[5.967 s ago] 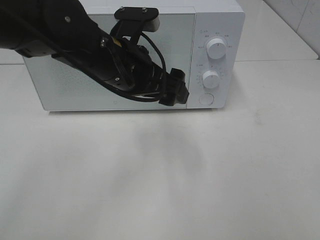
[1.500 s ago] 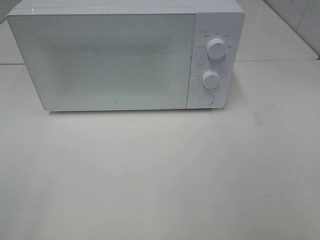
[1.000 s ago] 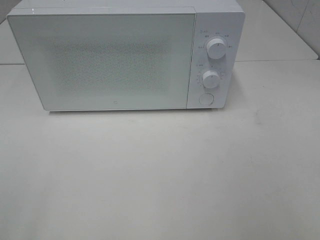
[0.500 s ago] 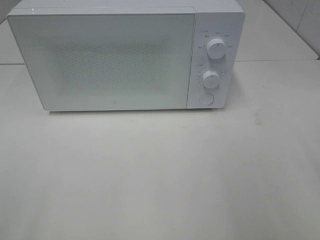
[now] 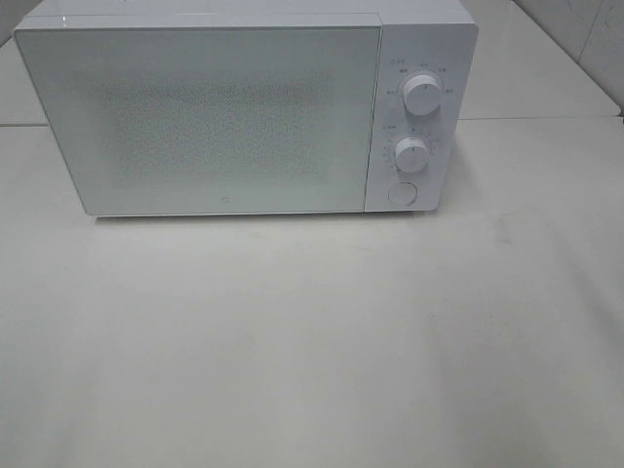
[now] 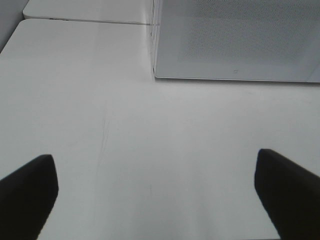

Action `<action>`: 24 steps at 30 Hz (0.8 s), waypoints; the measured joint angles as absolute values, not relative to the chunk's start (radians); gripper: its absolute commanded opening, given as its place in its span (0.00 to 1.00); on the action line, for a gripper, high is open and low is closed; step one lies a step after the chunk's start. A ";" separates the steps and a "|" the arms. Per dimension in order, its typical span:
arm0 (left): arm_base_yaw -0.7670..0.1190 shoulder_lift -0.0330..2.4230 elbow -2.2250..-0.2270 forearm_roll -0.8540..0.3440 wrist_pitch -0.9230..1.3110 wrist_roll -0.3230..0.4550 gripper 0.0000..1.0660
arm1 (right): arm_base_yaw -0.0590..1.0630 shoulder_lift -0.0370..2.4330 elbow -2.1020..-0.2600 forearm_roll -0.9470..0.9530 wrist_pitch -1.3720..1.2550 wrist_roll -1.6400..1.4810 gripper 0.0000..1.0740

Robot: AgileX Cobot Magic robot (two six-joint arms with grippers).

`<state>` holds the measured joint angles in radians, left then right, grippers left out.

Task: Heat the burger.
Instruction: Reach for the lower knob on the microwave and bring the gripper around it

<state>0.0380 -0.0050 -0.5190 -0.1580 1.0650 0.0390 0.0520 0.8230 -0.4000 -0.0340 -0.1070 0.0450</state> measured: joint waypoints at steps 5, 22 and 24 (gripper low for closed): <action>0.038 -0.005 -0.519 -0.158 1.065 0.039 0.94 | 0.052 0.946 -0.388 -0.034 -0.301 0.037 0.70; 0.038 -0.005 -0.519 -0.158 1.065 0.039 0.94 | 0.149 1.281 -0.245 0.202 -0.921 -0.176 0.70; 0.038 -0.005 -0.519 -0.158 1.065 0.039 0.94 | 0.200 1.330 -0.239 0.264 -0.973 -0.216 0.70</action>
